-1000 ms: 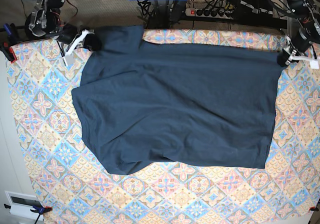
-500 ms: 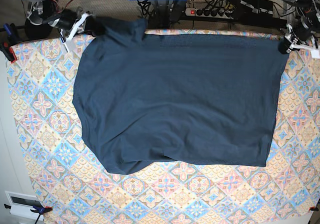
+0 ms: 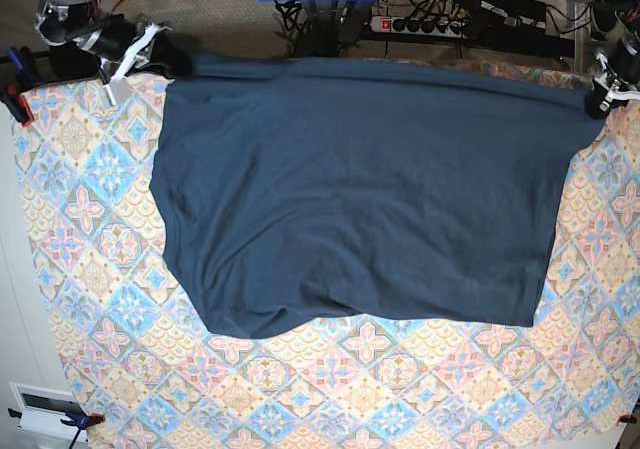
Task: Layout the t-shirt on the table in an organized manner, then fold the t-shirt properly
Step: 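Lift the shirt's collar edge with both grippers and pull it taut, then fold the held shirt edge with both grippers toward the hem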
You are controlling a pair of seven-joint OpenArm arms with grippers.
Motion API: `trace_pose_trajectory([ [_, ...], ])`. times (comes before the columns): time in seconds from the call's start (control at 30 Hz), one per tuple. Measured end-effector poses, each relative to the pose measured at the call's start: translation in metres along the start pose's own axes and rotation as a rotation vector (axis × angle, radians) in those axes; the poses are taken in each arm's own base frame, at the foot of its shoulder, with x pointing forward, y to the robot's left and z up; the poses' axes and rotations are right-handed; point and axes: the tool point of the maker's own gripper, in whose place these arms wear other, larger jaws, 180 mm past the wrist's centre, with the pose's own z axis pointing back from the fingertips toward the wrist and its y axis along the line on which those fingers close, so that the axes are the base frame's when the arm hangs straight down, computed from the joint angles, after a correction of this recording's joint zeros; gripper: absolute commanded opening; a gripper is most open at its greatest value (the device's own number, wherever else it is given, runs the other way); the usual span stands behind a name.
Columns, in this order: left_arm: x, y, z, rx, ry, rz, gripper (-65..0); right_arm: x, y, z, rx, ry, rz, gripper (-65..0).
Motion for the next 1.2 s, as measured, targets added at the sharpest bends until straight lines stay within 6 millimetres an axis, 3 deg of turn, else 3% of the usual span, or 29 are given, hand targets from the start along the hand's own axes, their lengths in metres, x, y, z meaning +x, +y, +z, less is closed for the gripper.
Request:
trace_pose_trajectory([
  [0.2,0.005,-0.016,-0.013,-0.045,-0.027,0.015,-65.0,0.008,-0.003,0.0,-0.009,-0.018,0.013,-65.0],
  [0.3,0.004,-0.029,-0.022,-0.091,-0.047,0.047,-65.0,0.042,-0.006,-0.008,-0.007,-0.083,0.073,-65.0],
  [0.43,0.023,-0.047,-0.029,-0.146,-0.113,0.057,-64.9,0.095,-0.003,-0.012,0.013,-0.209,0.148,-65.0],
  [0.73,0.032,-0.072,-0.053,-0.201,-0.153,0.105,-64.9,0.139,-0.021,-0.027,0.036,-0.298,0.126,-65.0],
  [1.03,0.044,-0.078,-0.079,-0.183,-0.157,0.13,-64.9,0.152,-0.026,-0.069,0.1,-0.246,0.088,-65.0],
  [1.2,0.037,-0.07,-0.097,-0.151,-0.12,0.168,-64.9,0.168,-0.039,-0.075,0.029,-0.221,0.136,-65.0],
])
